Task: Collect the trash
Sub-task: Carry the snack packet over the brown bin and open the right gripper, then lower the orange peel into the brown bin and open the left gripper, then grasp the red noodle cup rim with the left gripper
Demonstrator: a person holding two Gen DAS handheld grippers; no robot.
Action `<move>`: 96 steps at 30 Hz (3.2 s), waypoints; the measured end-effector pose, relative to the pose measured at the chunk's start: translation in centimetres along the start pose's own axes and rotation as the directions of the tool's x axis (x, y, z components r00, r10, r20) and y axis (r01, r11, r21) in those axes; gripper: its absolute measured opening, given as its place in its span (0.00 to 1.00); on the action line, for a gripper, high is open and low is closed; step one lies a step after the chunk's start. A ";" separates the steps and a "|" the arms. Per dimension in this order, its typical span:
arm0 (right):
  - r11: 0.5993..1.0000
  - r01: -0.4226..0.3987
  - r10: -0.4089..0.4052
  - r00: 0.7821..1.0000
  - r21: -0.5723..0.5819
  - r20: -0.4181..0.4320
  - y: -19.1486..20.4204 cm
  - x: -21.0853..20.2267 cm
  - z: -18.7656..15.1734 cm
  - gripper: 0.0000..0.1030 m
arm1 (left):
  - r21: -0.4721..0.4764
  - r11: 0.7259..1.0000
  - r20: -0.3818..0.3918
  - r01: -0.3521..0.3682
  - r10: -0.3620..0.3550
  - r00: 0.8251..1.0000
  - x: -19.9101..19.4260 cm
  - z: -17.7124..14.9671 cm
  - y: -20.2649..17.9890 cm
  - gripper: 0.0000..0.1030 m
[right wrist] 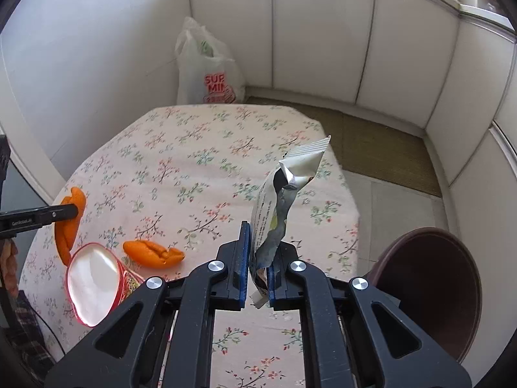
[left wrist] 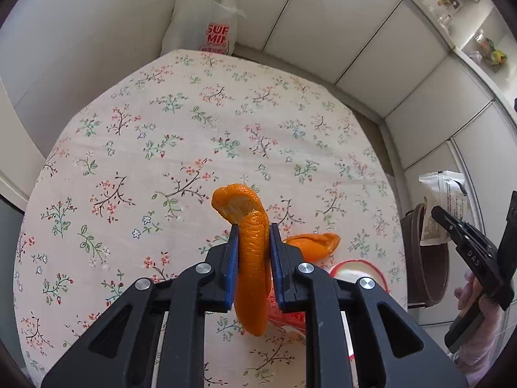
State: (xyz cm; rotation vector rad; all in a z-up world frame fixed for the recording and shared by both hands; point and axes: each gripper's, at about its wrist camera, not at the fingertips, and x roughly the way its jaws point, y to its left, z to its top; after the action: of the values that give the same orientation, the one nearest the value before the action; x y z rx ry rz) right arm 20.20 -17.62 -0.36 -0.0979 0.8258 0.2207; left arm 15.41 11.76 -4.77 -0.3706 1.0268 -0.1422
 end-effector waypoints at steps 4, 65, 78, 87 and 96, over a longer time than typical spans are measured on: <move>0.996 0.056 -0.061 0.995 0.063 0.074 -2.2 -2.1 0.3 0.08 | 0.002 0.999 0.057 0.043 -0.043 0.997 -1.5 0.3 -1.6 0.17; 0.380 0.487 -0.738 0.672 0.787 -0.059 -30.1 -17.5 -14.1 0.93 | 0.366 0.863 -0.064 0.349 -0.351 0.934 6.3 -5.4 -45.3 0.42; 0.415 0.512 -0.714 0.696 0.753 -0.080 -28.6 -16.2 -13.1 0.93 | 0.383 0.894 -0.039 0.232 -0.235 0.971 7.4 -5.6 -44.0 0.72; 0.494 0.514 -0.672 0.738 0.702 -0.067 -26.3 -14.6 -11.6 0.93 | 0.361 0.925 0.032 0.118 -0.139 0.990 6.7 -5.1 -39.1 0.78; 0.621 0.506 -0.625 0.781 0.599 -0.013 -21.6 -12.6 -8.8 0.93 | 0.356 0.934 0.122 -0.025 -0.020 0.992 3.5 -5.6 -31.1 0.78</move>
State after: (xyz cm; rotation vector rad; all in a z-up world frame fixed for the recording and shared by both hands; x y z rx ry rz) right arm 10.67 -42.06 3.02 0.2359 0.5911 -0.6346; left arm 14.20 -19.44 1.21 -0.0449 0.8575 -0.2954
